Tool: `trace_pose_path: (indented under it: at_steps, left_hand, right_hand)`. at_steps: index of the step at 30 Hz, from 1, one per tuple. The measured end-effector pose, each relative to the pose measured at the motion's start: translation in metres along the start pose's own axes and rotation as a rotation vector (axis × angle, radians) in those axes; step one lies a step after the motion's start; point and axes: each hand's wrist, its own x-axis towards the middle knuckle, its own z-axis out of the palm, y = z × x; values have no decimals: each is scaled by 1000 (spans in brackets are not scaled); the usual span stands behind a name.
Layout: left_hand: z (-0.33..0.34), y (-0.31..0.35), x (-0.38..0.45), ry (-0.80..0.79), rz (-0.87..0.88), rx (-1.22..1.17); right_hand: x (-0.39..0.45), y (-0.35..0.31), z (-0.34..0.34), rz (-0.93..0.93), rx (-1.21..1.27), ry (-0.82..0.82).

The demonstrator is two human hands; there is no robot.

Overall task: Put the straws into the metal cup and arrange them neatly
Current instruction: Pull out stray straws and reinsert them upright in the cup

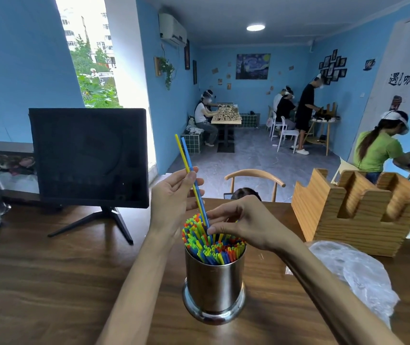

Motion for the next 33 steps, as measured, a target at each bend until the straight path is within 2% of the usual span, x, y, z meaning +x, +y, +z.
trace_pose_path:
  at_steps: [4, 9, 16, 26, 29, 33]
  left_hand:
    - [0, 2, -1, -5, 4, 15]
    - [-1, -1, -1, 70, 18, -10]
    - [-1, -4, -3, 114, 37, -10]
    - [-3, -5, -1, 139, 61, 44]
    - [-5, -3, 2, 150, 55, 19]
    - [-4, 0, 4, 163, 67, -10]
  right_hand:
    - [-1, -1, 2, -20, -31, 2]
    - [-4, -6, 2, -25, -22, -33]
    - [-6, -8, 7, -65, -104, 28]
    - [-5, -9, 6, -83, -179, -11]
    - [-4, -9, 6, -105, -154, -31]
    - [-2, -4, 9, -62, 87, 71]
